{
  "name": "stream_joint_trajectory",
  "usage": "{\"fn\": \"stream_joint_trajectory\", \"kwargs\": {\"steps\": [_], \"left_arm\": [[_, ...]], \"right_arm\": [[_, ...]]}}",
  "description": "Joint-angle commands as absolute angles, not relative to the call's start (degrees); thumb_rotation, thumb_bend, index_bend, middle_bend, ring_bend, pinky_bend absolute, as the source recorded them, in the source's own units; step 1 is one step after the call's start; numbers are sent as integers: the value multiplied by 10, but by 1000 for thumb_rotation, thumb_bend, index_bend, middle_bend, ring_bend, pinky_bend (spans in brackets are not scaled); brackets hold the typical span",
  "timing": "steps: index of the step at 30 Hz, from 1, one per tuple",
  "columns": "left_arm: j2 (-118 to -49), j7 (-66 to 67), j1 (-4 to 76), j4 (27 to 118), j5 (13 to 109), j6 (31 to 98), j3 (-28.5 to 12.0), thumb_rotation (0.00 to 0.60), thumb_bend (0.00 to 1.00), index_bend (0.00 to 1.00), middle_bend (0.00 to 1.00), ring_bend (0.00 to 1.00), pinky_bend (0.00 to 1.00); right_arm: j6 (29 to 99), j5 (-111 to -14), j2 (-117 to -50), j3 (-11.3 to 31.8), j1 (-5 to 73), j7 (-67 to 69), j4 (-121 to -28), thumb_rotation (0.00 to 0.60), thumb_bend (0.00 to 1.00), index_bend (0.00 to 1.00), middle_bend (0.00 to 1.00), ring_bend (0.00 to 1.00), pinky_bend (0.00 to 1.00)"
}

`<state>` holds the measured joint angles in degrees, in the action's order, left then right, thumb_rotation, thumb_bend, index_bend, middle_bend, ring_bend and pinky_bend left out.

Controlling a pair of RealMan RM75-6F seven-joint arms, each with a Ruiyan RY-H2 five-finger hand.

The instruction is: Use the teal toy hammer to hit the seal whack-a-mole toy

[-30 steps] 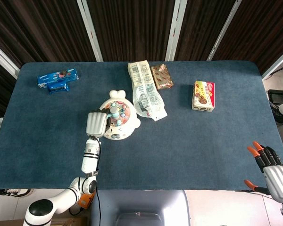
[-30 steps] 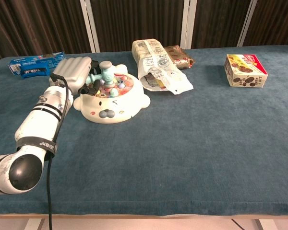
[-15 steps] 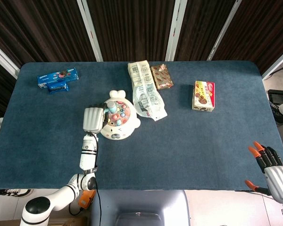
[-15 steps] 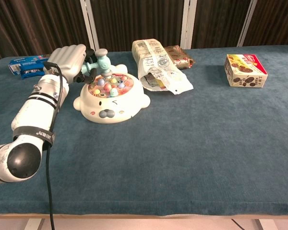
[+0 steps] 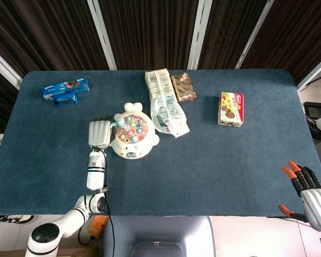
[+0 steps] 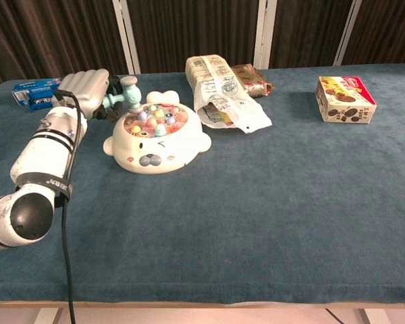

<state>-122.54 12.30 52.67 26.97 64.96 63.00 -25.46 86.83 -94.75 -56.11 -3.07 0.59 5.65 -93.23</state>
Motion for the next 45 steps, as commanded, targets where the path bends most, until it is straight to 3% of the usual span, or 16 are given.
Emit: {"fn": "stream_joint_trajectory", "kwargs": {"steps": [1,15,23,28,35,45], "left_arm": [[-1230,117,529,262,649,626,-252,600,828,609,756,1000,1000],[-1242,116,533,237,649,613,-243,600,828,610,757,1000,1000],[-1220,88,525,276,667,664,-238,600,828,610,757,1000,1000],[-1173,89,474,360,693,718,-209,600,824,611,758,1000,1000],[-1111,108,364,452,723,774,-134,600,796,623,774,1000,1000],[-1135,85,308,396,730,748,-91,600,779,632,784,1000,1000]], "right_arm": [[869,-947,-561,-30,6,57,-932,600,299,0,0,0,0],[870,-948,-561,-30,5,58,-931,600,299,0,0,0,0],[868,-947,-562,-30,5,56,-931,600,299,0,0,0,0],[861,-949,-563,-31,8,51,-933,600,299,0,0,0,0],[862,-954,-565,-34,8,44,-936,600,299,0,0,0,0],[862,-957,-568,-35,8,36,-940,600,299,0,0,0,0]]}}
